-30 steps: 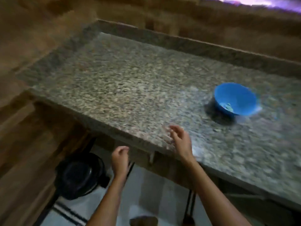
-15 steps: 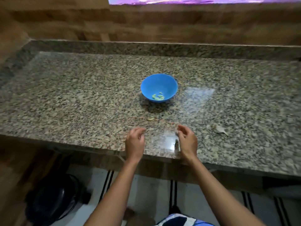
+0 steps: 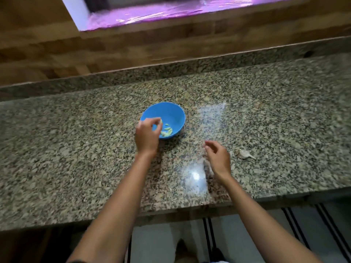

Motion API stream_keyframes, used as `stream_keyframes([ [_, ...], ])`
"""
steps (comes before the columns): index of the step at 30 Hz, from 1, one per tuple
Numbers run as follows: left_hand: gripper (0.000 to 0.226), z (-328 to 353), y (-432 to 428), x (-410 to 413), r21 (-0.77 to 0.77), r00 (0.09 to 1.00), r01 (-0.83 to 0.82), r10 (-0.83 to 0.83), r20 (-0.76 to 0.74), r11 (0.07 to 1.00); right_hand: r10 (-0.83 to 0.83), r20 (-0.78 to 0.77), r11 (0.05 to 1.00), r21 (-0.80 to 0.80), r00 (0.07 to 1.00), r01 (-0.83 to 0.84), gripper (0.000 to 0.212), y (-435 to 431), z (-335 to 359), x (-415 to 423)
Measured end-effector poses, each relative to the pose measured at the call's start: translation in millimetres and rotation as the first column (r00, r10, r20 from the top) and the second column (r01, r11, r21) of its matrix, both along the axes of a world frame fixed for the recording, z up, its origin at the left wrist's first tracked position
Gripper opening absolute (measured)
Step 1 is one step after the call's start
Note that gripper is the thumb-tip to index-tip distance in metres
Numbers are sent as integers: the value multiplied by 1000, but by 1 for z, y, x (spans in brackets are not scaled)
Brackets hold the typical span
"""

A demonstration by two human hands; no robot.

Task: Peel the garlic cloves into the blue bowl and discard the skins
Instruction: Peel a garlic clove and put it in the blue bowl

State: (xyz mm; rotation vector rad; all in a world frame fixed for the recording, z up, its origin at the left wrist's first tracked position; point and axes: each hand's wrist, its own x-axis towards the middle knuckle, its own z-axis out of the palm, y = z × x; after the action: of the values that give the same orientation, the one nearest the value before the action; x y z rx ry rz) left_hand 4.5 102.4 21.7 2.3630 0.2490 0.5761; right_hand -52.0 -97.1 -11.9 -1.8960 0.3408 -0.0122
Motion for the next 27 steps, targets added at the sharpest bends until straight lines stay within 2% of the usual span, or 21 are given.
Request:
stream_keyframes([
  [2,18,-3,11,38,91,968,18,6,-252,996,-51,58,998,-24,997,53,27,-8,15,1],
  [3,19,-8,15,50,141,921,51,8,-390,989,-84,77,995,-39,993,88,28,-15,20,0],
  [5,21,-13,10,59,207,842,79,45,-537,975,-141,111,983,-100,984,152,29,-34,25,-5],
  [6,24,-13,2,59,245,865,76,58,-499,967,-176,128,975,-117,976,191,29,-44,24,-7],
  [7,26,-11,-9,56,290,916,71,53,-397,954,-223,139,963,-125,965,240,29,-54,24,-8],
  [9,27,-2,-53,38,252,975,150,-99,-201,956,-329,105,927,-153,939,342,28,-76,17,-9],
  [10,25,0,-80,26,130,954,259,-231,-193,957,-354,59,919,-164,933,359,29,-87,13,-8],
  [11,24,-5,-110,13,-43,893,369,-367,-260,928,-353,-1,923,-166,936,348,29,-97,7,-5],
  [13,30,-26,-161,-8,-331,706,446,-554,-442,832,-308,-115,944,-162,944,288,28,-112,-5,0],
  [14,32,-38,-181,-15,-366,653,449,-579,-488,815,-277,-151,953,-173,949,250,26,-116,-10,2],
  [16,22,-54,-205,-26,-340,664,469,-579,-472,815,-228,-190,967,-161,955,199,23,-121,-22,4],
  [18,8,-62,-211,-32,-357,719,436,-558,-413,826,-202,-234,979,-66,951,192,21,-124,-27,3],
  [19,10,-64,-211,-35,-405,738,396,-548,-394,824,-179,-260,983,1,949,186,21,-124,-27,2],
  [22,33,-57,-197,-40,-593,761,273,-547,-348,757,-49,-280,959,254,959,123,18,-122,-16,-2],
  [24,38,-46,-186,-44,-665,793,255,-545,-272,702,25,-265,910,405,964,88,17,-116,-3,-3],
  [27,28,-29,-172,-51,-718,865,235,-477,-153,656,67,-242,767,633,968,105,21,-101,8,3],
])
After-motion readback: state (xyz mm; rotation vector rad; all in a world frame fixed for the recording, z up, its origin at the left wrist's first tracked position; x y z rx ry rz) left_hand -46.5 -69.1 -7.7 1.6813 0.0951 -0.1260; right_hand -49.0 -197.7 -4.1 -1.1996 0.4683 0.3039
